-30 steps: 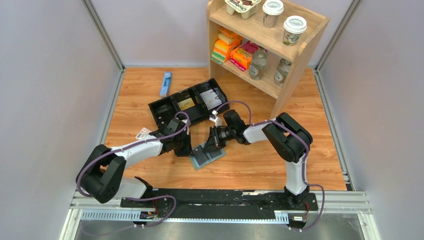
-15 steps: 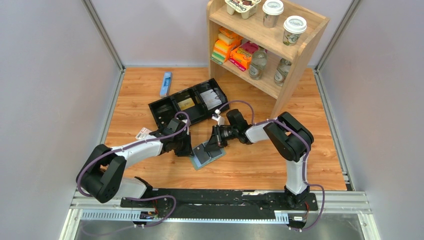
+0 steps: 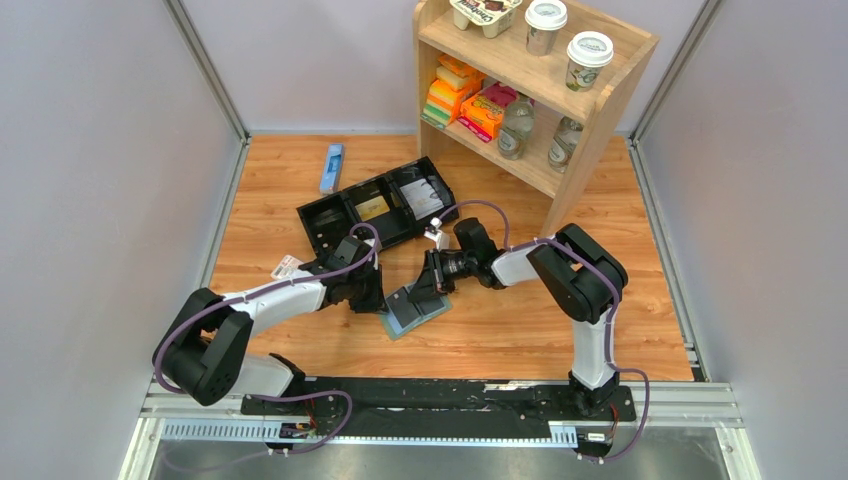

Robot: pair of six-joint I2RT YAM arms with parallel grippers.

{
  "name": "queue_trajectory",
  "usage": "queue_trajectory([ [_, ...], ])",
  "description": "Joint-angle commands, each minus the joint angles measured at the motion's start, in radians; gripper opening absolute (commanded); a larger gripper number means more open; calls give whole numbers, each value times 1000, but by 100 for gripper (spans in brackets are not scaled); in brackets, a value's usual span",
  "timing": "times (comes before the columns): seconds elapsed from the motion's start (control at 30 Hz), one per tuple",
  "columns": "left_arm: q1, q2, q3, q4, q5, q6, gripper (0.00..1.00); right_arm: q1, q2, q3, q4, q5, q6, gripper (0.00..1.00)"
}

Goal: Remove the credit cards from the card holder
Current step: Remove the credit card from the card holder.

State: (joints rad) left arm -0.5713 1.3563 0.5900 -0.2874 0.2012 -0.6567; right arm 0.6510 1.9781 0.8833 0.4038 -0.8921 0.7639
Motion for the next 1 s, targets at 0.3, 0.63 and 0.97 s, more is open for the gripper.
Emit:
queue_trajectory([
  [0.3,-12,33,-30,-35,-34,8,0,-28,-59,-17,53,-18,5,0],
  [0.63,-12,15,-29,-24,-28,6,0,-39,-61,-23,50,-16,5,0],
  [0.97,-12,-62,-19,5,-19,-3,11,-4,-35,8,33,-15,5,8],
])
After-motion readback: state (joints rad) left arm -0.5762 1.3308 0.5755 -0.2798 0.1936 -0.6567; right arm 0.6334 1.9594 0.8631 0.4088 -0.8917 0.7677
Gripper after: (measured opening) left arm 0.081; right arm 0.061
